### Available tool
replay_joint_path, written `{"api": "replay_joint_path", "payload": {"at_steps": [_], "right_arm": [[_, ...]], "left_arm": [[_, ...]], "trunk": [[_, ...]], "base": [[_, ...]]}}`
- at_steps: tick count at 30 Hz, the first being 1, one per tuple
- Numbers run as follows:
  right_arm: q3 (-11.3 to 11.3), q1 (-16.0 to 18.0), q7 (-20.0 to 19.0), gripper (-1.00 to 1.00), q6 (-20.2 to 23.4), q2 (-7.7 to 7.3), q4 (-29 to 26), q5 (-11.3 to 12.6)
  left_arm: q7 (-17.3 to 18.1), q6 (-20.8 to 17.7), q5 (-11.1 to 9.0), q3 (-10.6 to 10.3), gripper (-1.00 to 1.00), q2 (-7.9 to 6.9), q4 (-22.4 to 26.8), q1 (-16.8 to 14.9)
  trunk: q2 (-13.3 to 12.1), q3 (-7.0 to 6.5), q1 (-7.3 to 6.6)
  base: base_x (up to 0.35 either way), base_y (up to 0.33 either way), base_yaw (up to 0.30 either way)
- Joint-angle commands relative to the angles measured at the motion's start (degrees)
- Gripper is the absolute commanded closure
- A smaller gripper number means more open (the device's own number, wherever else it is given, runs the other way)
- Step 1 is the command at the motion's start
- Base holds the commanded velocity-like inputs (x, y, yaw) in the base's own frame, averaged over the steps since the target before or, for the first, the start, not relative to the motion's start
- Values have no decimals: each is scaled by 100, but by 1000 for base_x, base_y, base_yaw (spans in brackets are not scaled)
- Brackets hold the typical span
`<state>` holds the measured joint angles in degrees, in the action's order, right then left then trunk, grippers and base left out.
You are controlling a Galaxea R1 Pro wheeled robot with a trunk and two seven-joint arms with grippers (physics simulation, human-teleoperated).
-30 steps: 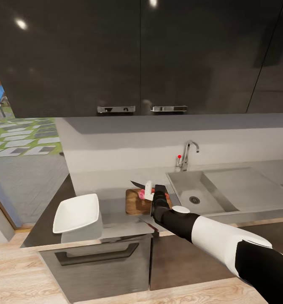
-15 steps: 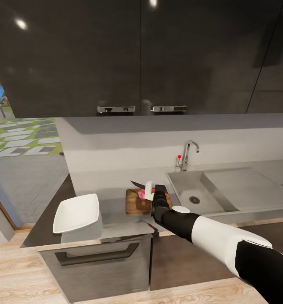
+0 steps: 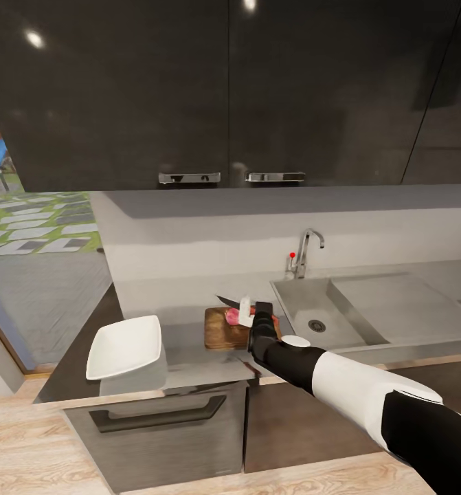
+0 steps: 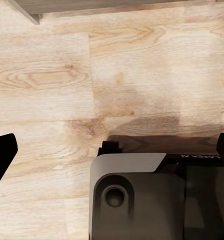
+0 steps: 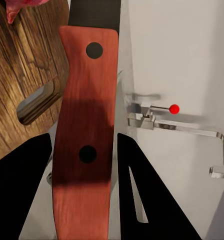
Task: In the kitchen, take the Vidalia onion out of the sink, dice it on the chopping board with the paring knife, put the diced onion into the bowl on the countertop, then place both the paring knife and the chopping board into the sink.
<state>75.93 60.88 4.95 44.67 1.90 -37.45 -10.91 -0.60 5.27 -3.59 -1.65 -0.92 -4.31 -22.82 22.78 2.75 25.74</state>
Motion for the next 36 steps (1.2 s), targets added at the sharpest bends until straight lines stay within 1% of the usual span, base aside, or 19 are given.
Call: {"api": "replay_joint_path", "payload": {"at_steps": [1,16,23,36], "right_arm": [[36,11,25,100,30,-1,3,10],[43,11,15,100,16,5,36,10],[44,11,15,100,29,113,36,10],[44,11,15,100,33,118,44,10]], "left_arm": [[-4,45,-36,-19,-100,2,-26,-12],[-2,45,-36,-19,-100,4,-26,-12],[-3,45,-36,-19,-100,1,-26,-12],[-2,45,-36,-19,-100,-2,-26,-12]], "trunk": [[14,14,4],[14,14,4],[14,14,4],[14,14,4]], "base": [[0,0,0],[0,0,0],[0,0,0],[0,0,0]]}}
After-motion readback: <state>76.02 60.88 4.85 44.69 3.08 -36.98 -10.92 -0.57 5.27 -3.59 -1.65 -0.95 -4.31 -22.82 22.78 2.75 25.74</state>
